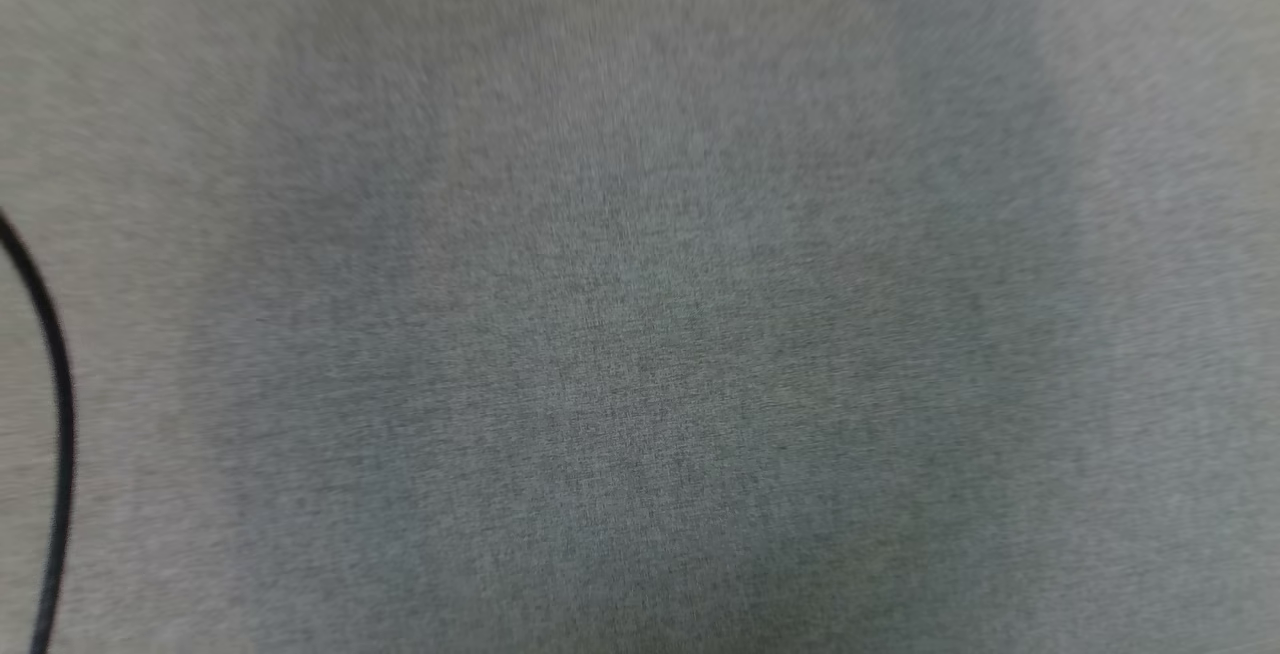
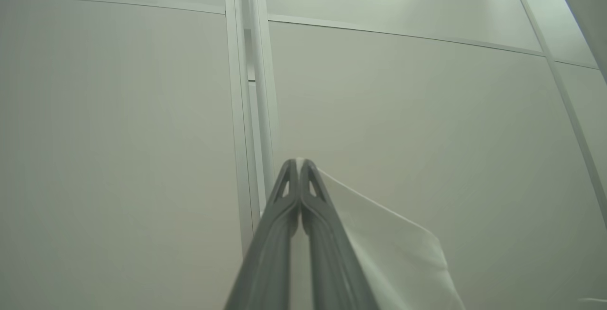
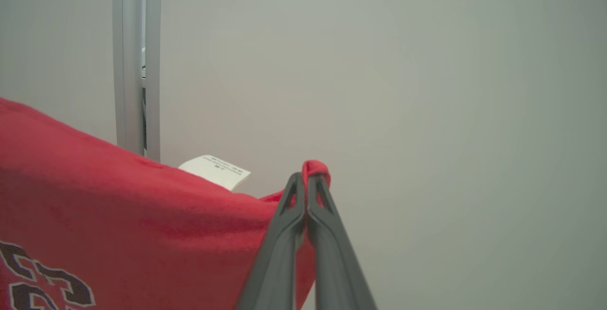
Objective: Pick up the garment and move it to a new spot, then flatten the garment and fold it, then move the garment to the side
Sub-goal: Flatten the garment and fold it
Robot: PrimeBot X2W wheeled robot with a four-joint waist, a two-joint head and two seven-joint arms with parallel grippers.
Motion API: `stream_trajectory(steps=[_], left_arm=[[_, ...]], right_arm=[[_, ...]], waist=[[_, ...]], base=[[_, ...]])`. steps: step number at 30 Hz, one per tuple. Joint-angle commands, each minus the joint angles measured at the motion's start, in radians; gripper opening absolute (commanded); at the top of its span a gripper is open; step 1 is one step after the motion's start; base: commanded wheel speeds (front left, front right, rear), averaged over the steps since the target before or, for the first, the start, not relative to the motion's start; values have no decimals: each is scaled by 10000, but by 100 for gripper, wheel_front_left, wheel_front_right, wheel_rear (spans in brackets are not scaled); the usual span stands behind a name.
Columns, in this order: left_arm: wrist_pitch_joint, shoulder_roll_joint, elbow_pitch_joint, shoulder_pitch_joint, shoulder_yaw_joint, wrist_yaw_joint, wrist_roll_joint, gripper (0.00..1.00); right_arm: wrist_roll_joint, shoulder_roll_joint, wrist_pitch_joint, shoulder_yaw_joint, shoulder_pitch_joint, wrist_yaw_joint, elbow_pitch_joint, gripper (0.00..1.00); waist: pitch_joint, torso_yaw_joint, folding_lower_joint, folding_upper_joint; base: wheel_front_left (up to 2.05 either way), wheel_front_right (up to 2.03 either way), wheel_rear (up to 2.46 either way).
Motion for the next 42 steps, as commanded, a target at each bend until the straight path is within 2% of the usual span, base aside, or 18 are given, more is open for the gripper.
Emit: stream_trajectory(steps=[1,4,7,8,10,16,20,23,27,31,37,42], left_arm=[[-134,-163,81,-259,-151,-92,50,0],[-179,-276,-269,68,-247,-144,-67,0],[-188,-273,-1086,1093,-407,-157,-341,0],[-188,-273,-1086,1093,-407,-157,-341,0],[-192,-62,-1658,1931,-523,-159,-623,0],[-193,637,-3240,5461,-461,-154,-1616,0],[-194,1129,-4843,8274,-39,-148,-1968,0],[-194,1228,-6008,10506,346,161,-2136,0],[-196,1218,-7702,13235,689,696,-2020,0],[-195,1184,-9104,15401,751,910,-1619,0],[-195,758,-10224,17679,1093,1198,-1186,0],[-195,260,-10784,18934,1192,1389,-910,0]], right_arm=[[-466,-170,-81,-410,-343,-3,-203,0],[-1156,-204,-72,-1206,134,-3,-620,0],[-1752,-207,-58,-2101,994,-3,-1025,0],[-1752,-207,-58,-2101,994,-3,-1025,0],[-1987,-111,-59,-2679,1776,-3,-1232,0],[-2446,219,-60,-3777,4594,-3,-2011,0],[-2545,110,-61,-4185,6467,-3,-2786,0],[-2520,-131,-61,-4647,7892,-4,-3443,0],[-2675,-254,-61,-5321,9717,-3,-4399,0],[-2906,-133,-62,-5996,11415,-3,-5313,0],[-3433,146,-62,-6641,13463,-3,-6402,0],[-3815,378,-62,-7369,14983,-3,-7335,0]], waist=[[1506,-121,0,0],[1950,94,0,0],[2007,318,0,0],[2007,318,0,0],[1865,413,0,0],[835,484,0,0],[-1,526,0,0],[-581,619,0,0],[-1225,691,0,0],[-1804,729,0,0],[-2624,762,0,0],[-3213,972,0,0]], base=[[0,0,0],[0,0,0],[0,0,0],[0,0,0],[0,0,0],[0,0,0],[0,0,0],[0,0,0],[0,0,0],[0,0,0],[0,0,0],[0,0,0]])
